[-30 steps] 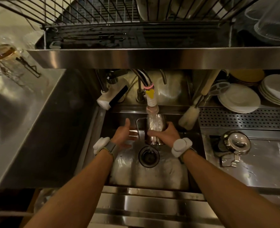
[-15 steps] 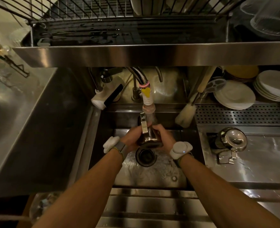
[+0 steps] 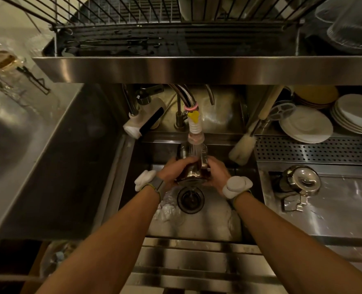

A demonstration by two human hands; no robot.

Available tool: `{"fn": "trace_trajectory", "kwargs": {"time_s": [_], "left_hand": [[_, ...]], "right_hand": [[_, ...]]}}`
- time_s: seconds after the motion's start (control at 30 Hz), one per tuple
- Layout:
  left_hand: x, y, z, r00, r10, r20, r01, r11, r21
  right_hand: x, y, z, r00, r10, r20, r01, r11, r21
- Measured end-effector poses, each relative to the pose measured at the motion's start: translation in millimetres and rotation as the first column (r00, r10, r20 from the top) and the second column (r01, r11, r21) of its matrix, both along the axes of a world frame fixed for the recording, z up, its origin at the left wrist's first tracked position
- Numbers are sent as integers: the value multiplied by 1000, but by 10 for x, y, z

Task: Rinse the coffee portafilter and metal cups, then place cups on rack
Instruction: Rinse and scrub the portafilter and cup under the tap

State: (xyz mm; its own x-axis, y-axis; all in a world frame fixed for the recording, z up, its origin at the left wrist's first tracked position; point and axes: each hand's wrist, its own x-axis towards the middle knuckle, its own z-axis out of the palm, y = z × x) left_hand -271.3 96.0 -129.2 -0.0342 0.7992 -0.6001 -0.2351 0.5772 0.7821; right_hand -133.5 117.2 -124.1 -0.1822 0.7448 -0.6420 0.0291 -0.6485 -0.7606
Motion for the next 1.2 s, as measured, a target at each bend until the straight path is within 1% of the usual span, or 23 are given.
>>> {"fn": "trace_trajectory", "kwargs": {"time_s": [0.1, 0.17, 0.27, 0.37, 0.47, 0.53, 0.6, 0.63, 0.67, 0.77, 0.8, 0.87, 0.9, 0.93, 1.0, 1.1, 1.17, 1.2], "left_hand": [[24, 4, 41, 995, 38, -92, -33, 998, 51], [30, 11, 71, 997, 41, -72, -38, 998, 50], [7, -10, 109, 998, 26, 51, -22, 996, -82], [-1, -20, 95, 997, 25, 76, -9, 981, -194], [57, 10, 124, 997, 37, 64, -22, 975, -223], [76, 35, 172, 999, 39, 10, -37, 990, -139], [91, 61, 183, 996, 58, -62, -58, 998, 14], [101, 70, 181, 993, 61, -106, -54, 996, 66], [109, 78, 177, 986, 62, -154, -49, 995, 82], [130, 116, 180, 967, 90, -238, -79, 995, 58], [123, 129, 182, 958, 100, -267, -94, 995, 33], [114, 146, 193, 932, 64, -357, -76, 997, -19], [111, 144, 204, 927, 41, -373, -55, 998, -27], [108, 154, 214, 942, 37, -333, -52, 998, -36], [104, 163, 235, 977, 52, -205, -65, 996, -57], [51, 144, 245, 993, -27, -111, 22, 999, -48], [37, 123, 248, 997, -64, -45, 60, 994, -87], [30, 125, 255, 996, -77, -37, 72, 990, -120]], "right_hand": [[40, -46, 13, 999, 34, 27, -35, 998, 58], [58, -35, 15, 999, 42, 33, -45, 996, 77], [51, 5, 37, 998, 55, 19, -57, 994, 94], [31, 28, 67, 996, 77, 50, -81, 991, 104], [42, 51, 73, 997, 60, 56, -66, 992, 104], [77, 51, 50, 997, 65, 41, -68, 993, 98], [116, 41, 10, 997, 61, 45, -65, 992, 105], [129, 36, -1, 998, 41, 49, -45, 994, 101], [132, 38, -16, 998, 13, 53, -18, 996, 89], [128, 66, -32, 996, -56, 67, 54, 998, 38], [119, 72, -40, 997, -64, 50, 64, 998, 17], [111, 80, -42, 999, -35, 4, 35, 999, -14], [105, 83, -47, 1000, -6, 5, 6, 1000, -15], [102, 92, -62, 1000, 11, 24, -11, 1000, -8], [114, 129, -101, 998, -5, 66, 4, 1000, 2], [104, 160, -132, 995, -16, 99, 20, 999, -44], [98, 158, -137, 993, 14, 116, -9, 999, -43], [85, 152, -137, 993, 21, 118, -17, 999, -38]]}}
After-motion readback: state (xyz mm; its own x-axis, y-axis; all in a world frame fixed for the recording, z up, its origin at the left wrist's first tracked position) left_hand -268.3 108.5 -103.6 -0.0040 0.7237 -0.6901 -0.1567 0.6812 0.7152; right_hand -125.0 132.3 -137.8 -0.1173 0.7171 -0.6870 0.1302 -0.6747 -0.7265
